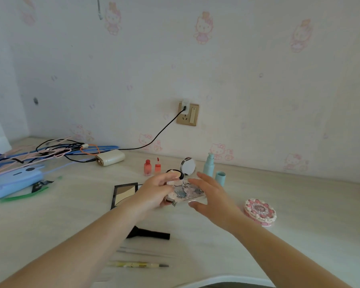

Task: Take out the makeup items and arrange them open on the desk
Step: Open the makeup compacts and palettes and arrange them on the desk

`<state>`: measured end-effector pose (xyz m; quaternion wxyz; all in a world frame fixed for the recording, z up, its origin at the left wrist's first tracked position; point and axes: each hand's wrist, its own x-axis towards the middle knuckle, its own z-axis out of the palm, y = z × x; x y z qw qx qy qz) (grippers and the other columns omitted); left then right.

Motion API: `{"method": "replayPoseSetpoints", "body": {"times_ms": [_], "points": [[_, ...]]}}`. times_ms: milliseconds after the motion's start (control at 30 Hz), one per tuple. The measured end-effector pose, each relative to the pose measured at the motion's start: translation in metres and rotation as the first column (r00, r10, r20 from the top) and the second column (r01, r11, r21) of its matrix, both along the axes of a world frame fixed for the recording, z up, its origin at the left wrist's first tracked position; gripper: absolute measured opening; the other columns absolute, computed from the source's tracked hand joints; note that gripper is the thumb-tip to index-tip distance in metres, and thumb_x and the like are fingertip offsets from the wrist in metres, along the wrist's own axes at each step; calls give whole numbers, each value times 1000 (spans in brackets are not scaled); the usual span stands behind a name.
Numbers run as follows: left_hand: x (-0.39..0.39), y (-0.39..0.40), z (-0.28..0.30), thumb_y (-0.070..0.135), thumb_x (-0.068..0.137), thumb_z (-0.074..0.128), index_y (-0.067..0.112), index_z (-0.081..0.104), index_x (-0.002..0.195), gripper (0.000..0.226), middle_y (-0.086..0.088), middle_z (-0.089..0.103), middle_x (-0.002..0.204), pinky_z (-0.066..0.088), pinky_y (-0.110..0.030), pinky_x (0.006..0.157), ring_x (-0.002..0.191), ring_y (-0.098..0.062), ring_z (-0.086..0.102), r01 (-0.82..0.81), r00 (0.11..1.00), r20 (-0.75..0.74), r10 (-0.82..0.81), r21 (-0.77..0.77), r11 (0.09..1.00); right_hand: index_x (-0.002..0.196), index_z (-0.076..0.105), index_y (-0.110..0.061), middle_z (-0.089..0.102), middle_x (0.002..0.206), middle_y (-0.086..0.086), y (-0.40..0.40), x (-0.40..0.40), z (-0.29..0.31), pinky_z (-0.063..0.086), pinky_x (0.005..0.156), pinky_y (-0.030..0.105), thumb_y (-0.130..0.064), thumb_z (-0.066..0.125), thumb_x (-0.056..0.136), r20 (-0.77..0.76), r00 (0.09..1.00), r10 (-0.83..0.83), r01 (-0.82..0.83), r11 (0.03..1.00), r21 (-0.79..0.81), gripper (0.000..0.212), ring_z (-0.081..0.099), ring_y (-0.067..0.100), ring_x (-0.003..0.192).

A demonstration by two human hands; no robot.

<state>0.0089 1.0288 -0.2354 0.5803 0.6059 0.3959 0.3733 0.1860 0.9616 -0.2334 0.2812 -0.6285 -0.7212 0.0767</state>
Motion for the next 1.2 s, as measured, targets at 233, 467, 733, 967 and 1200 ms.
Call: {"method": "replayPoseSetpoints", "body": {"times_ms": [233,467,733,967,1200], "points": [[-8,-6,14,7,94,51,20,63,110,25,-7,67,90,55,-28,64,70,-16,62,50,985,168,-30,-118,992,138,39,-33,46,134,-10,6,4,16,36,98,22,-44,68,79,133,989,65,-63,998,-18,66,45,9,117],[0,-12,8,43,81,64,27,71,91,20,-1,73,96,53,-42,91,88,-14,70,211,861,501,-85,-201,957,130,44,-39,45,106,-13,8,-13,16,38,69,13,-57,60,78,-134,989,-69,67,998,-20,57,49,0,91],[27,-26,-4,42,86,59,19,64,114,37,-8,69,116,51,-43,94,109,-18,65,232,796,603,-54,-221,947,125,50,-37,53,108,-8,11,-22,27,44,73,22,-61,50,80,-226,961,-157,141,986,-87,51,55,6,95],[44,-34,-6,50,88,55,15,69,108,43,-8,75,97,59,-34,69,80,-16,73,155,825,558,92,-380,912,118,54,-30,62,101,-2,8,-21,25,46,64,28,-70,35,83,-84,962,-259,237,949,-207,57,61,13,81],[50,-31,-7,60,90,41,15,68,100,53,-8,76,84,55,-29,55,72,-20,71,44,860,466,207,-471,881,89,63,-16,68,92,7,15,-15,33,54,57,29,-61,32,90,-375,849,-373,217,892,-398,55,66,23,84]]}}
